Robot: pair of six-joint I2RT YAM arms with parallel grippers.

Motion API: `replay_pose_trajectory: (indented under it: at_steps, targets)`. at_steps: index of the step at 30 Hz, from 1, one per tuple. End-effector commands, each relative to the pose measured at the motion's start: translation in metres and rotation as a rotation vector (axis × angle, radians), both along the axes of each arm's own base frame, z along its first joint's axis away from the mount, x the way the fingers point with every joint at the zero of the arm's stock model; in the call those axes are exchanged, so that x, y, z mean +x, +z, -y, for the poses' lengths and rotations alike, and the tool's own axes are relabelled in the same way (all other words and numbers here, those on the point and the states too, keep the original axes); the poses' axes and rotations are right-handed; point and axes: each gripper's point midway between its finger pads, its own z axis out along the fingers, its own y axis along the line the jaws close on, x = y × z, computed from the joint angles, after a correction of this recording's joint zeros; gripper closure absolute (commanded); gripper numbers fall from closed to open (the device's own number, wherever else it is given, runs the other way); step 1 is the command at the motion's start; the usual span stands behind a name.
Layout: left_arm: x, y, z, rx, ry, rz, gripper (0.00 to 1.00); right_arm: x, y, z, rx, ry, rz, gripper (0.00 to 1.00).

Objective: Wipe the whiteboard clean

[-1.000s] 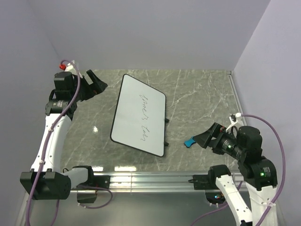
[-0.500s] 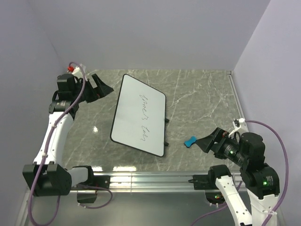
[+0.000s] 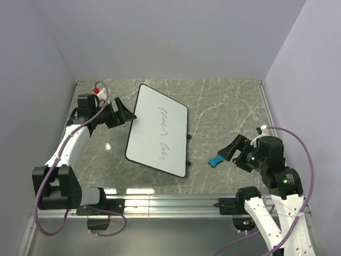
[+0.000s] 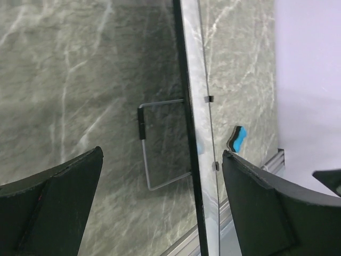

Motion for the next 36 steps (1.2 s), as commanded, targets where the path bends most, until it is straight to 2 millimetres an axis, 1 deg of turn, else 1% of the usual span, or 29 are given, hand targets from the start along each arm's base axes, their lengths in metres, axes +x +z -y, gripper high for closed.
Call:
replay_pose_trajectory:
  at_steps: [1,2,3,4,5,6,7,8,9,10,11,12,13,15,16,18,20,21,22,24,27,29,30,31,32,33,35,36]
  targets:
    - [0.008,0.020,0.015,-0.051,-0.082,0.089,0.01,0.017,0.010,-0.001,0.020,-0.027,0.065,0.07]
    - [0.010,0.019,0.020,-0.062,-0.101,0.080,0.00,0.018,0.009,0.000,0.016,-0.031,0.061,0.07]
    - [0.012,0.018,0.020,-0.062,-0.106,0.076,0.01,0.018,0.007,0.000,0.013,-0.034,0.057,0.07]
    - [0.017,0.024,0.020,-0.058,-0.107,0.088,0.00,0.018,0.006,0.002,0.006,-0.046,0.057,0.07]
    - [0.016,0.017,0.032,-0.048,-0.144,0.073,0.01,0.017,0.003,0.003,0.001,-0.050,0.050,0.07]
    - [0.017,0.018,0.035,-0.041,-0.157,0.067,0.02,0.017,0.002,0.005,-0.001,-0.057,0.050,0.07]
    - [0.018,0.015,0.038,-0.029,-0.162,0.059,0.07,0.017,-0.001,0.006,-0.004,-0.068,0.043,0.07]
    - [0.016,0.007,0.048,-0.009,-0.192,0.042,0.09,0.017,-0.006,0.006,-0.006,-0.070,0.035,0.07]
    - [0.017,0.001,0.049,0.020,-0.185,0.029,0.13,0.019,-0.008,0.006,-0.002,-0.075,0.035,0.07]
    - [0.019,0.001,0.052,0.035,-0.187,0.031,0.17,0.021,-0.013,0.004,0.005,-0.070,0.023,0.07]
    - [0.017,-0.003,0.058,0.045,-0.200,0.023,0.22,0.021,-0.025,0.001,0.013,-0.056,-0.012,0.07]
    - [0.016,-0.003,0.062,0.034,-0.216,0.021,0.28,0.025,-0.035,0.000,0.007,-0.056,-0.054,0.07]
    - [0.015,-0.003,0.064,0.025,-0.223,0.021,0.42,0.024,-0.049,0.000,0.000,-0.059,-0.102,0.08]
    - [0.014,-0.002,0.068,0.019,-0.238,0.018,0.61,0.030,-0.065,0.003,-0.028,-0.083,-0.168,0.07]
    - [0.014,-0.003,0.069,0.019,-0.243,0.016,0.74,0.034,-0.070,0.005,-0.032,-0.096,-0.184,0.08]
    - [0.013,-0.003,0.069,0.034,-0.251,0.019,0.84,0.042,-0.076,0.008,-0.053,-0.124,-0.202,0.08]
    - [0.015,-0.002,0.069,0.044,-0.251,0.020,0.89,0.048,-0.088,0.011,-0.080,-0.149,-0.258,0.08]
    - [0.015,-0.001,0.070,0.044,-0.252,0.023,0.95,0.054,-0.097,0.016,-0.108,-0.171,-0.288,0.08]
    - [0.015,-0.001,0.070,0.043,-0.253,0.024,0.99,0.055,-0.104,0.016,-0.116,-0.180,-0.311,0.09]
    - [0.015,-0.002,0.072,0.047,-0.254,0.026,0.99,0.062,-0.118,0.016,-0.127,-0.194,-0.359,0.09]
    - [0.014,-0.004,0.073,0.069,-0.254,0.026,1.00,0.070,-0.131,0.011,-0.136,-0.196,-0.415,0.10]
    - [0.014,-0.003,0.074,0.073,-0.252,0.028,1.00,0.076,-0.131,0.005,-0.145,-0.192,-0.426,0.10]
    - [0.013,-0.002,0.075,0.071,-0.255,0.032,1.00,0.076,-0.136,0.003,-0.163,-0.187,-0.458,0.11]
    - [0.013,-0.001,0.075,0.074,-0.253,0.035,1.00,0.081,-0.133,0.000,-0.167,-0.190,-0.461,0.12]
    - [0.012,-0.001,0.077,0.077,-0.256,0.038,1.00,0.082,-0.135,-0.001,-0.188,-0.193,-0.470,0.13]
    - [0.011,-0.002,0.077,0.079,-0.257,0.037,1.00,0.080,-0.141,-0.005,-0.209,-0.182,-0.506,0.14]
    - [0.010,-0.003,0.077,0.080,-0.258,0.038,1.00,0.083,-0.143,-0.011,-0.225,-0.186,-0.520,0.16]
    - [0.009,-0.004,0.076,0.082,-0.257,0.036,1.00,0.082,-0.148,-0.013,-0.243,-0.183,-0.540,0.17]
